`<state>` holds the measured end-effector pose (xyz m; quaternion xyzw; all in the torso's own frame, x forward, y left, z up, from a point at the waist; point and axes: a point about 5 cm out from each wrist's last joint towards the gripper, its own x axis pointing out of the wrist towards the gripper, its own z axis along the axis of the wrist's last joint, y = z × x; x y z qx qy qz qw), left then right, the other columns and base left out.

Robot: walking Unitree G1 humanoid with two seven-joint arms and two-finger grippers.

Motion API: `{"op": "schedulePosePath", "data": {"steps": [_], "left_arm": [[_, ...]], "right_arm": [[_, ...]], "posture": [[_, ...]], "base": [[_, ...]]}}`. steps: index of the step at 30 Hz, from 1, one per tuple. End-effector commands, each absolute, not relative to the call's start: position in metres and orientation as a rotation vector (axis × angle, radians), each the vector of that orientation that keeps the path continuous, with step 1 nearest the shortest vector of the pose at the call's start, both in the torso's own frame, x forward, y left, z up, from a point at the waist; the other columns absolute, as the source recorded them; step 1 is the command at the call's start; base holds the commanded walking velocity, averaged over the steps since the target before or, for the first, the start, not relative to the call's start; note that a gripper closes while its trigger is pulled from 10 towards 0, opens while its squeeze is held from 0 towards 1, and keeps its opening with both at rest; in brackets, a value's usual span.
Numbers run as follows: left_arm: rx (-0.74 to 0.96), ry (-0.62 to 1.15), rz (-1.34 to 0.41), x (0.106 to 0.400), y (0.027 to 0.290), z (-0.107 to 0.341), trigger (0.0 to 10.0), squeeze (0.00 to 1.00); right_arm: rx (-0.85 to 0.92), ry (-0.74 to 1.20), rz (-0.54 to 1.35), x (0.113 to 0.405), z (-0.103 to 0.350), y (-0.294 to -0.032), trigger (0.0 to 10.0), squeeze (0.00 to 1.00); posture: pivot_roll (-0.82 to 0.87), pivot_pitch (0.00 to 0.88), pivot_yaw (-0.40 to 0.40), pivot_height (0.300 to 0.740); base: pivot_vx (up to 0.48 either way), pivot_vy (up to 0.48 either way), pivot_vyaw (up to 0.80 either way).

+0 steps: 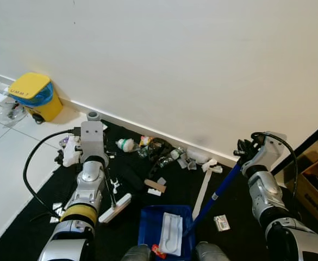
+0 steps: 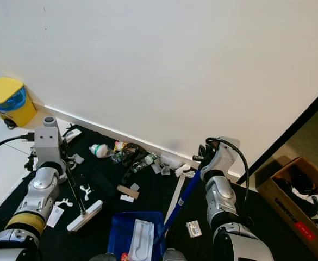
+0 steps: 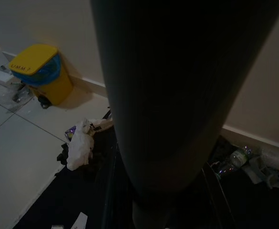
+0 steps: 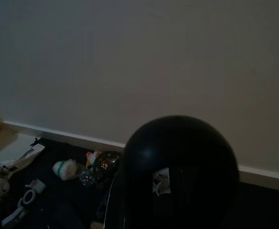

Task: Sweep floor

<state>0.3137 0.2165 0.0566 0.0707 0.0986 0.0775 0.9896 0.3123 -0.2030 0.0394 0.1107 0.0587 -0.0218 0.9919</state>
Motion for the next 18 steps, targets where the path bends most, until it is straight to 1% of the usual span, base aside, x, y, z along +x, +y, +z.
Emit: {"op": "schedulePosePath", "data": {"steps": [1, 5, 16, 18], "left_arm": [[0.153, 0.211, 0.148, 0.3113, 0.2148, 0.053, 10.0, 0.0], [0.149, 0.211, 0.151, 0.3117, 0.2148, 0.0529, 10.0, 0.0], [0.163, 0.205, 0.143, 0.3131, 0.2137, 0.0544, 10.0, 0.0], [0.181, 0.206, 0.133, 0.3134, 0.213, 0.0546, 10.0, 0.0]], "right_arm": [[0.239, 0.11, -0.063, 0.3119, 0.0401, -0.2058, 10.0, 0.0], [0.237, 0.109, -0.06, 0.3132, 0.0412, -0.2056, 10.0, 0.0], [0.231, 0.105, -0.064, 0.3134, 0.0425, -0.2091, 10.0, 0.0], [0.231, 0.105, -0.065, 0.3132, 0.0424, -0.2091, 10.0, 0.0]], "posture": [[0.05, 0.04, -0.006, 0.74], [0.05, 0.026, -0.009, 0.74], [0.04, 0.027, -0.007, 0.74], [0.04, 0.027, -0.007, 0.74]], "base": [[0.0, 0.0, 0.0], [0.0, 0.0, 0.0], [0.0, 0.0, 0.0], [0.0, -0.48, 0.0]]}}
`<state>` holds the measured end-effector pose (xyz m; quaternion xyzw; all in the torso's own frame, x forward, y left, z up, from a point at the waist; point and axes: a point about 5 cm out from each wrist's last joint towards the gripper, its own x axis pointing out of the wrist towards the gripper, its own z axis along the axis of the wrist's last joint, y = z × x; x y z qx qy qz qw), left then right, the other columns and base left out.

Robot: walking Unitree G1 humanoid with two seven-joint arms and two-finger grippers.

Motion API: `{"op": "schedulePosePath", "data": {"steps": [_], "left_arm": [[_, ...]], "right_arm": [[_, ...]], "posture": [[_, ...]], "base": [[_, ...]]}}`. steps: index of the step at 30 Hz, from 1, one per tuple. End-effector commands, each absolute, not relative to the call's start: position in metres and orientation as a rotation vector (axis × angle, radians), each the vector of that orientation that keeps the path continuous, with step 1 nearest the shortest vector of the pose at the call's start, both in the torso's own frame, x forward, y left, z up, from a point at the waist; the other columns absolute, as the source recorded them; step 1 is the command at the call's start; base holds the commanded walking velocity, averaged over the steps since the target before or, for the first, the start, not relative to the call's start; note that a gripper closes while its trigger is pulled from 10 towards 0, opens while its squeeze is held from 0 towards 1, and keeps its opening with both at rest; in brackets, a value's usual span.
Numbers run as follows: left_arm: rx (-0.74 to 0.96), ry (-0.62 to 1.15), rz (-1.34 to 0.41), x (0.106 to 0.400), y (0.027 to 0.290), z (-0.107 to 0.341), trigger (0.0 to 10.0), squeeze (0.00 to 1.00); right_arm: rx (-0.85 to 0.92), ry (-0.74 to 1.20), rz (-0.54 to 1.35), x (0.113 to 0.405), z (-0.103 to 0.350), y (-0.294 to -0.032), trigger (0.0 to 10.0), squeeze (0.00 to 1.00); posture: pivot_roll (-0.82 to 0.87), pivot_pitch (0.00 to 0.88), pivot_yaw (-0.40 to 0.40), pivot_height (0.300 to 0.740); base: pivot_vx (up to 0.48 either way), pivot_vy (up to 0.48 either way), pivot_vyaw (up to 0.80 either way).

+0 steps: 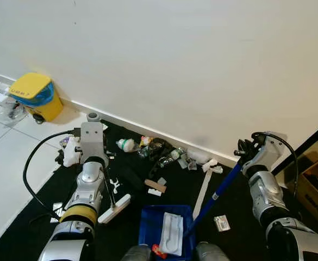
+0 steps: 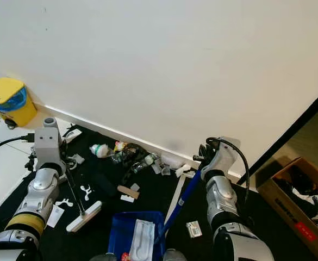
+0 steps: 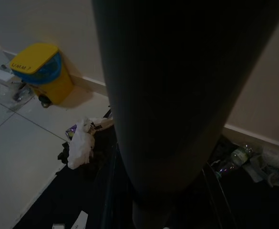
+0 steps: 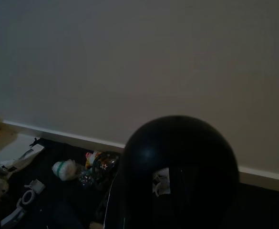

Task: Sweep floor

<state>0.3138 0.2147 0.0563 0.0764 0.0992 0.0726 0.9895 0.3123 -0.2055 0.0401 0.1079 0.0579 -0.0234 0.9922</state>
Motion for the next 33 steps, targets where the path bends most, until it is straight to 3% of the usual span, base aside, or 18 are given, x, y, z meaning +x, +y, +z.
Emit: {"op": "schedulePosePath", "data": {"steps": [1, 6, 25, 26, 33], "left_arm": [[0.181, 0.206, 0.133, 0.313, 0.213, 0.055, 10.0, 0.0], [0.171, 0.208, 0.135, 0.314, 0.212, 0.054, 10.0, 0.0], [0.136, 0.199, 0.178, 0.316, 0.219, 0.058, 10.0, 0.0], [0.126, 0.197, 0.179, 0.317, 0.219, 0.06, 10.0, 0.0], [0.161, 0.23, 0.164, 0.319, 0.222, 0.058, 10.0, 0.0]], "right_arm": [[0.231, 0.105, -0.065, 0.313, 0.042, -0.209, 10.0, 0.0], [0.233, 0.104, -0.067, 0.314, 0.043, -0.209, 10.0, 0.0], [0.237, 0.103, -0.065, 0.318, 0.047, -0.207, 10.0, 0.0], [0.238, 0.104, -0.062, 0.32, 0.048, -0.207, 10.0, 0.0], [0.251, 0.124, -0.071, 0.322, 0.048, -0.207, 10.0, 0.0]], "posture": [[0.04, 0.027, -0.007, 0.74], [0.05, 0.027, -0.01, 0.74], [0.06, 0.036, -0.023, 0.74], [0.05, 0.085, -0.03, 0.74], [0.05, 0.09, -0.019, 0.74]], "base": [[0.0, -0.48, 0.0], [0.0, -0.462, 0.0], [0.0, 0.0, 0.0], [0.0, 0.0, 0.0], [0.0, 0.0, 0.0]]}}
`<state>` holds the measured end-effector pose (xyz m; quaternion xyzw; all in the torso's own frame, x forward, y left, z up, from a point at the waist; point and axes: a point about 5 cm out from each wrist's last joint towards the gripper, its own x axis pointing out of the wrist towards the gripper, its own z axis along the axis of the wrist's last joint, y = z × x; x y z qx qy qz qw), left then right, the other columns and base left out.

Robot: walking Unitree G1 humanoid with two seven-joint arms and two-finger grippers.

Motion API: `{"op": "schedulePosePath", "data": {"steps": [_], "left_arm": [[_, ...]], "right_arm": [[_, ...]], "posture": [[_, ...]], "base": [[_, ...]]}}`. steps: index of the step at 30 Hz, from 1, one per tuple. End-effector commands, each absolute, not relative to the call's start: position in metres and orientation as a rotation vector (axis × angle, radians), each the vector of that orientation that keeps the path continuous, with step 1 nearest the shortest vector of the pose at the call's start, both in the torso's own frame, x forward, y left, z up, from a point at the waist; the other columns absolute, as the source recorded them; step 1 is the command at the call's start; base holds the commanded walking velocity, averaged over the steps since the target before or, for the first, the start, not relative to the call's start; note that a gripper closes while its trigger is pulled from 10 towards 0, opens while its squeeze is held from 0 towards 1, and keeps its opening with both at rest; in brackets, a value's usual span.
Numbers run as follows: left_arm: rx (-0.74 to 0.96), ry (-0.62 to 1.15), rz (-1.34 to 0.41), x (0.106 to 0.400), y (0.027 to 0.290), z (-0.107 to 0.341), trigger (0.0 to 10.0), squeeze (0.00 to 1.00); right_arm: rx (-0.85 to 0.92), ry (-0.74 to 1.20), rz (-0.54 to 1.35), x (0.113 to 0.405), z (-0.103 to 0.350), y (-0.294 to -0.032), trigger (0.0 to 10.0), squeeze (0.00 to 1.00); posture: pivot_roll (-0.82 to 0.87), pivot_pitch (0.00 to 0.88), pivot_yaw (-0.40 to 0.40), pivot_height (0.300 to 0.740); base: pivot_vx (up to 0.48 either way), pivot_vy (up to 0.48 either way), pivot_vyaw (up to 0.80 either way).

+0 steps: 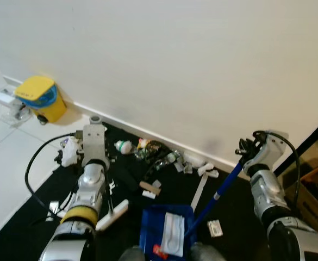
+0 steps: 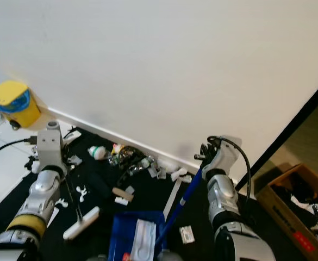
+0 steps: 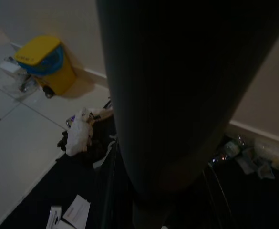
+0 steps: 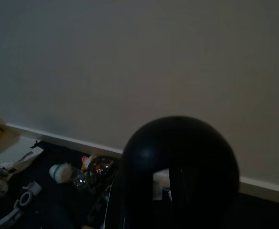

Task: Sweep floor

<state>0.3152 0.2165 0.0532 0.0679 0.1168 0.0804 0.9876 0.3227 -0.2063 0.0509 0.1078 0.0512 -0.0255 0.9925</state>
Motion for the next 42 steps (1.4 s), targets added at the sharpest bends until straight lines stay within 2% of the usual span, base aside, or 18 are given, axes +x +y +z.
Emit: {"op": "schedulePosePath", "data": {"steps": [1, 5, 21, 31, 42], "left_arm": [[0.164, 0.23, 0.162, 0.319, 0.222, 0.058, 10.0, 0.0], [0.139, 0.231, 0.201, 0.319, 0.228, 0.059, 10.0, 0.0], [0.137, 0.226, 0.182, 0.317, 0.224, 0.058, 10.0, 0.0], [0.112, 0.233, 0.207, 0.307, 0.225, 0.049, 10.0, 0.0], [0.116, 0.234, 0.209, 0.303, 0.226, 0.048, 10.0, 0.0]], "right_arm": [[0.251, 0.125, -0.069, 0.322, 0.048, -0.206, 10.0, 0.0], [0.231, 0.131, -0.052, 0.322, 0.048, -0.204, 10.0, 0.0], [0.231, 0.148, -0.044, 0.318, 0.043, -0.203, 10.0, 0.0], [0.232, 0.151, -0.036, 0.314, 0.038, -0.201, 10.0, 0.0], [0.238, 0.158, -0.028, 0.312, 0.035, -0.196, 10.0, 0.0]], "posture": [[0.05, 0.09, -0.019, 0.74], [0.04, 0.106, -0.02, 0.74], [0.06, 0.109, -0.03, 0.74], [0.06, 0.061, -0.035, 0.74], [0.06, 0.06, -0.038, 0.74]], "base": [[0.0, 0.0, 0.0], [0.0, 0.0, 0.0], [0.0, 0.0, 0.0], [0.0, 0.0, 0.0], [0.0, 0.0, 0.0]]}}
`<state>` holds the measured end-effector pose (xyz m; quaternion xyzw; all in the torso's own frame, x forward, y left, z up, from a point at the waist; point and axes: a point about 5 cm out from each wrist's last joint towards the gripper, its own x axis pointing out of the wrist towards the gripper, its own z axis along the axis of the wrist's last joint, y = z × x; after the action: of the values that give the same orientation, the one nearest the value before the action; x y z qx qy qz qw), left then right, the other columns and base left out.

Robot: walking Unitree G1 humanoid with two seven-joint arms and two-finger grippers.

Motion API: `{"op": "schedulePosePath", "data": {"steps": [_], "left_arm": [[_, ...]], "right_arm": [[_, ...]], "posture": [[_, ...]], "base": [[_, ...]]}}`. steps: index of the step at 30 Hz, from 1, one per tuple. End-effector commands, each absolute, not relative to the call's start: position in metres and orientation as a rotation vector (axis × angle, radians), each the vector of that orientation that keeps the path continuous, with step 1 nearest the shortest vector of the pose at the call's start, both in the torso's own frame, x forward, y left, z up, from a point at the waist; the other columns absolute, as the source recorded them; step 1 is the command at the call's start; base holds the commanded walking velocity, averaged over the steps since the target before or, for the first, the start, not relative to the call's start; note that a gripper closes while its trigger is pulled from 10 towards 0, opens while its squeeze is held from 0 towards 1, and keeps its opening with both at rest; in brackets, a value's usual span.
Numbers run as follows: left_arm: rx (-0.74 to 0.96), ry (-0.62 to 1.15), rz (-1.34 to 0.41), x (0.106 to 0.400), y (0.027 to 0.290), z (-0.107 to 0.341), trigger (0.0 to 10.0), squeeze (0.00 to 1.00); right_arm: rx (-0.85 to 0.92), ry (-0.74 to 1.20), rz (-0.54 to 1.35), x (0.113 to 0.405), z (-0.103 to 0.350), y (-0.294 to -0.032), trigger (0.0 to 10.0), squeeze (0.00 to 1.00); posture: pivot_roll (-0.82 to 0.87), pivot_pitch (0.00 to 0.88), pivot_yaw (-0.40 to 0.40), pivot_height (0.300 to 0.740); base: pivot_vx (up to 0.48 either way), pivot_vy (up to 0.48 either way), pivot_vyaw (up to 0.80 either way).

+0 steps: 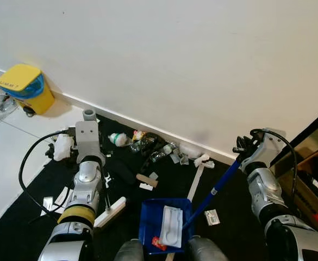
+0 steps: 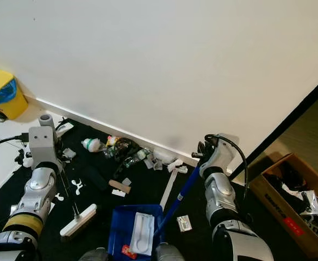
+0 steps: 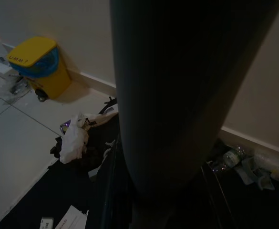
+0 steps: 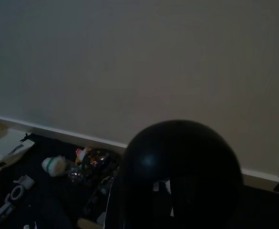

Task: Sweep floor

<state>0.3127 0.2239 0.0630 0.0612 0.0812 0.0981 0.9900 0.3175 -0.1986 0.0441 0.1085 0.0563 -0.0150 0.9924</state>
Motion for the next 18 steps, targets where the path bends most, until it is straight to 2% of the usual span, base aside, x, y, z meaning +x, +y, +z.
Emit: {"op": "schedulePosePath", "data": {"steps": [1, 18], "left_arm": [[0.117, 0.231, 0.207, 0.3033, 0.2261, 0.0483, 10.0, 0.0], [0.118, 0.22, 0.177, 0.3059, 0.2189, 0.05, 10.0, 0.0]], "right_arm": [[0.238, 0.157, -0.027, 0.312, 0.0348, -0.1951, 10.0, 0.0], [0.233, 0.149, -0.051, 0.3116, 0.0366, -0.2037, 10.0, 0.0]], "posture": [[0.06, 0.061, -0.037, 0.74], [0.05, 0.064, -0.032, 0.74]], "base": [[0.0, 0.0, 0.0], [0.0, 0.0, 0.0]]}}
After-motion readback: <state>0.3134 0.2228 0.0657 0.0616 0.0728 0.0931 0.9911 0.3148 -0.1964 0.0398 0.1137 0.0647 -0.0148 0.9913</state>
